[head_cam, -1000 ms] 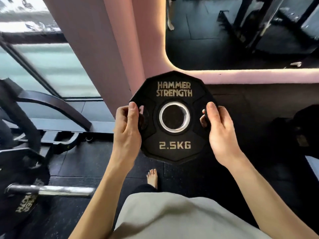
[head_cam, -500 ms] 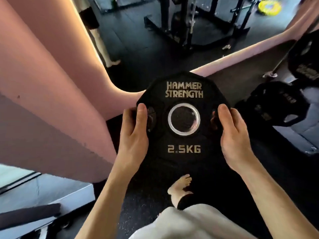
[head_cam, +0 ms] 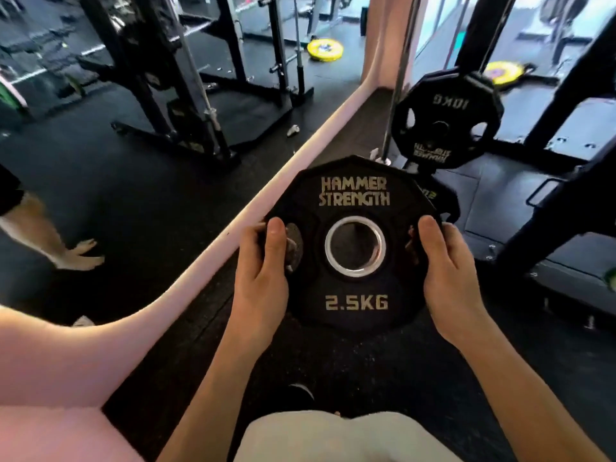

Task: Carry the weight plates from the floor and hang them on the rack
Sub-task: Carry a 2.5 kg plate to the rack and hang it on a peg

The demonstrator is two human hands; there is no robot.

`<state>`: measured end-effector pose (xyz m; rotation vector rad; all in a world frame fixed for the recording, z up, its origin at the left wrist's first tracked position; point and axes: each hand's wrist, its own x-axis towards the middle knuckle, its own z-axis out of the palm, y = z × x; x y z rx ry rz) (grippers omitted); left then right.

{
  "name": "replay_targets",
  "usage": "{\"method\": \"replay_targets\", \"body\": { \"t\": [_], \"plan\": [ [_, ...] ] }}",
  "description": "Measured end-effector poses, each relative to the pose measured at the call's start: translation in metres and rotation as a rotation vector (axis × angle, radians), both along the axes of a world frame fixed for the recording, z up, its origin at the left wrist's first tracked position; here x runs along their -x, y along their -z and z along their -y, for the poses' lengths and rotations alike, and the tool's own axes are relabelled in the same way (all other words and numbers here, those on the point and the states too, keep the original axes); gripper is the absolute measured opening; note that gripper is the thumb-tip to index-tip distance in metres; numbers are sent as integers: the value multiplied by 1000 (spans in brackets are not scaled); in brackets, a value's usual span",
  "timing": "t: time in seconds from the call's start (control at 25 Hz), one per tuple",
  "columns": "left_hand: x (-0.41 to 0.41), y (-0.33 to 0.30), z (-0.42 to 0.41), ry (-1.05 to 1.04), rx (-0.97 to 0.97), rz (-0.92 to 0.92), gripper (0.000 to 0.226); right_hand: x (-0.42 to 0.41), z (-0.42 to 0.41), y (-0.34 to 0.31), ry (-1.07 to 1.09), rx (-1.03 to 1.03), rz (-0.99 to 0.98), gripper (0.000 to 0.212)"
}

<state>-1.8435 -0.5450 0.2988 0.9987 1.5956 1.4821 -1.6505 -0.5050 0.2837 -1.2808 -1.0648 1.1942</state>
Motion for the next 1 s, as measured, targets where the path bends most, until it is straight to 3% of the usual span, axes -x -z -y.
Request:
{"method": "replay_targets", "body": {
  "t": [0.16,0.44,0.56,0.8,1.0],
  "plan": [
    [-22,-1,-111,169,-21,11,25,-27,-72,-6,201,-28,11,27],
    [-54,-25,-305,342,-162,25,25,-59,-229,-37,408,-181,7,30],
    [-69,-59,-378,408,-243,37,24,-70,-289,-70,475,-250,26,42],
    [-102,-138,-483,487,-464,52,35,-100,-376,-147,529,-436,36,28],
    [-128,-203,-536,479,-641,52,50,-127,-423,-212,554,-583,95,42]
  ]
}}
